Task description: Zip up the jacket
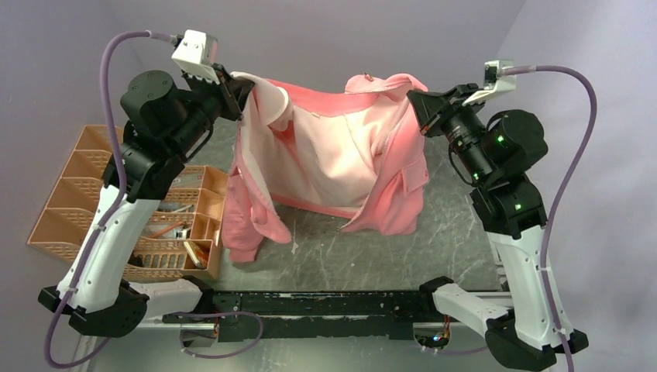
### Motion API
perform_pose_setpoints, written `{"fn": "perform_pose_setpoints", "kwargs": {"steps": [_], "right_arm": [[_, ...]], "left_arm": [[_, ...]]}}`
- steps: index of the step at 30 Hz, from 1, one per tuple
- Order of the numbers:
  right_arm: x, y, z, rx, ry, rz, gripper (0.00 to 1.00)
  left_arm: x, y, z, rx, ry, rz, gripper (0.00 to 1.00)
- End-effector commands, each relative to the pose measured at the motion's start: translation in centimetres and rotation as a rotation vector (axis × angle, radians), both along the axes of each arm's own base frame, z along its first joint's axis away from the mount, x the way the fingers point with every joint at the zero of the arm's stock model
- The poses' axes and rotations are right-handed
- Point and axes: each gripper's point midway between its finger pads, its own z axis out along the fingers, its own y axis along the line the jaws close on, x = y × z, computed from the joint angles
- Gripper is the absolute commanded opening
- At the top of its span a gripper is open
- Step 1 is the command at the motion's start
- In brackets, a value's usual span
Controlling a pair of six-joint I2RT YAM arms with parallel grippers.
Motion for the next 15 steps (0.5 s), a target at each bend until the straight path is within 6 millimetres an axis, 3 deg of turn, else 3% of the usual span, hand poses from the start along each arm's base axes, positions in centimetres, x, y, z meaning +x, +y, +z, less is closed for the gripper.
{"fn": "perform_pose_setpoints", "kwargs": {"steps": [1,10,12,15], "right_arm": [[0.5,-0.5,0.1,-0.014,-0.013,-0.033,0.0],[9.5,-1.1,-13.7,-0.086,0.267,-0.197,0.0],[11.2,-1.3,-15.8,-0.079,0.307,-0.188,0.0],[13.6,-0.9,-17.0,-0.065,0.335,-0.156,0.0]], "left_arm": [[1.0,-0.6,-0.4,0.021,-0.033,-0.001,0.08],[9.9,-4.9,-15.2,0.117,0.277,0.059,0.08],[11.2,-5.7,-16.7,0.113,0.293,0.04,0.08],[13.8,-6.3,-17.2,0.09,0.293,0.011,0.08]]}}
